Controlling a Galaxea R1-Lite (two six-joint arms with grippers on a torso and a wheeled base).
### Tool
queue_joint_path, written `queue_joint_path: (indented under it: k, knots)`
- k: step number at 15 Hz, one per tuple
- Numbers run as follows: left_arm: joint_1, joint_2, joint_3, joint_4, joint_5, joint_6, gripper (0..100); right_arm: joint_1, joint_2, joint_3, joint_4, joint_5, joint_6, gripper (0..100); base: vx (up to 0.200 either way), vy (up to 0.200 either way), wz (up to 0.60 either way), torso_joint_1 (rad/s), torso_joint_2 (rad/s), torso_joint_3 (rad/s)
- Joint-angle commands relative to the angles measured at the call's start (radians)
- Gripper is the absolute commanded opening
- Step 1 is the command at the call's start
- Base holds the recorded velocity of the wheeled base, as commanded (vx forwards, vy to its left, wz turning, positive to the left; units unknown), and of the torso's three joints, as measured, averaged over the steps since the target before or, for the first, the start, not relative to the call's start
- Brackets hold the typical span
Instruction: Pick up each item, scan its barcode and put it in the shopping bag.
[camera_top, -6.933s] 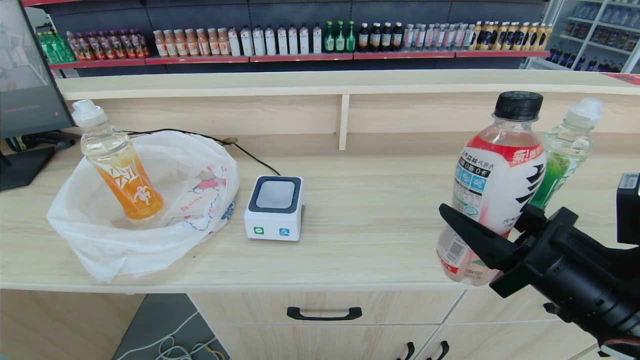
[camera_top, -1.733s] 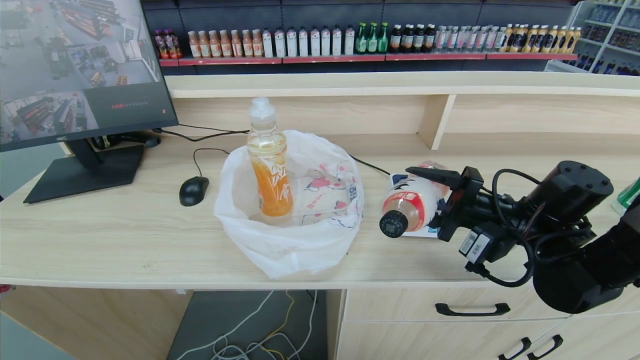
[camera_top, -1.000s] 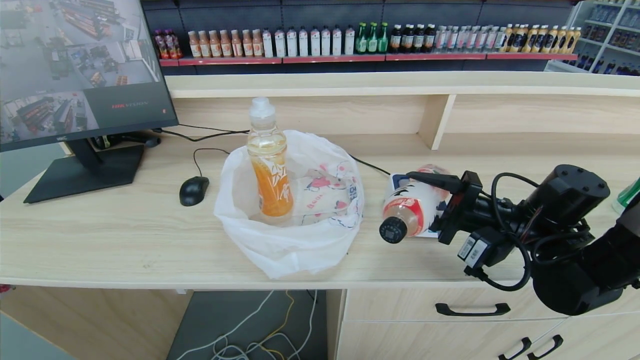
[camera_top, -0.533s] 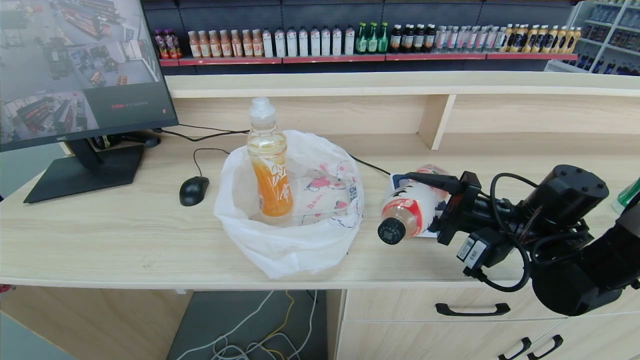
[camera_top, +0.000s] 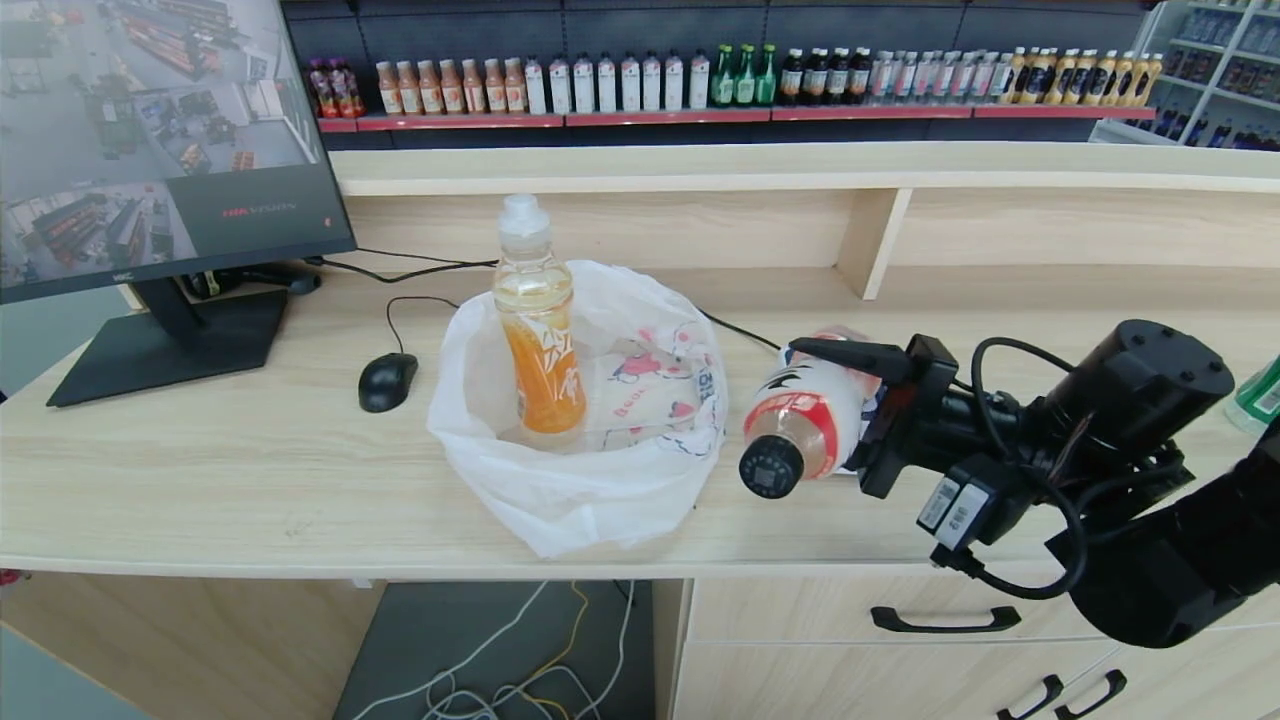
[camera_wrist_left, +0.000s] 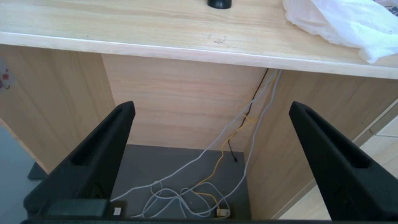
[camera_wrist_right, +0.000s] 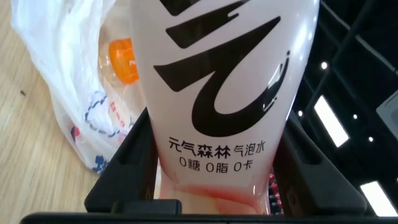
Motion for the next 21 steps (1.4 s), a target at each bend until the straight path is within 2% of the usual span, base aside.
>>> queue_joint_path:
  k: [1, 3, 6, 8, 10, 12, 13, 15, 18, 21]
  knots:
    - [0.000, 0.000, 0.001, 0.000, 0.001, 0.001, 100, 0.018, -0.086, 0.002, -0.001, -0.002, 0.049, 0, 0.000, 0.000, 0.00, 0.000, 0.00, 0.000]
    - [0.000, 0.000, 0.000, 0.000, 0.001, -0.001, 100, 0.028, -0.143, 0.010, -0.001, -0.036, 0.136, 0, 0.000, 0.000, 0.00, 0.000, 0.00, 0.000]
    - [0.000, 0.000, 0.001, 0.000, 0.001, -0.001, 100, 0.061, -0.238, 0.064, -0.001, -0.152, 0.277, 0, 0.000, 0.000, 0.00, 0.000, 0.00, 0.000]
    - [0.000, 0.000, 0.001, 0.000, 0.001, -0.001, 100, 0.085, -0.285, 0.067, -0.001, -0.304, 0.400, 0, 0.000, 0.000, 0.00, 0.000, 0.00, 0.000]
    - [0.000, 0.000, 0.001, 0.000, 0.001, -0.001, 100, 0.091, -0.293, 0.071, -0.001, -0.375, 0.480, 0, 0.000, 0.000, 0.00, 0.000, 0.00, 0.000]
    - [0.000, 0.000, 0.000, 0.000, 0.001, -0.001, 100, 0.114, -0.294, 0.084, -0.001, -0.493, 0.589, 0, 0.000, 0.000, 0.00, 0.000, 0.00, 0.000]
    - [0.000, 0.000, 0.000, 0.000, 0.001, -0.001, 100, 0.116, -0.304, 0.114, -0.001, -0.603, 0.715, 0, 0.000, 0.000, 0.00, 0.000, 0.00, 0.000]
    - [0.000, 0.000, 0.001, 0.000, 0.001, -0.001, 100, 0.133, -0.311, 0.166, -0.001, -0.717, 0.854, 0, 0.000, 0.000, 0.00, 0.000, 0.00, 0.000]
    - [0.000, 0.000, 0.000, 0.000, 0.001, 0.001, 100, 0.165, -0.319, 0.211, -0.001, -0.890, 0.983, 0, 0.000, 0.000, 0.00, 0.000, 0.00, 0.000]
    - [0.000, 0.000, 0.000, 0.000, 0.001, -0.001, 100, 0.262, -0.310, 0.217, -0.001, -1.040, 1.050, 0, 0.000, 0.000, 0.00, 0.000, 0.00, 0.000]
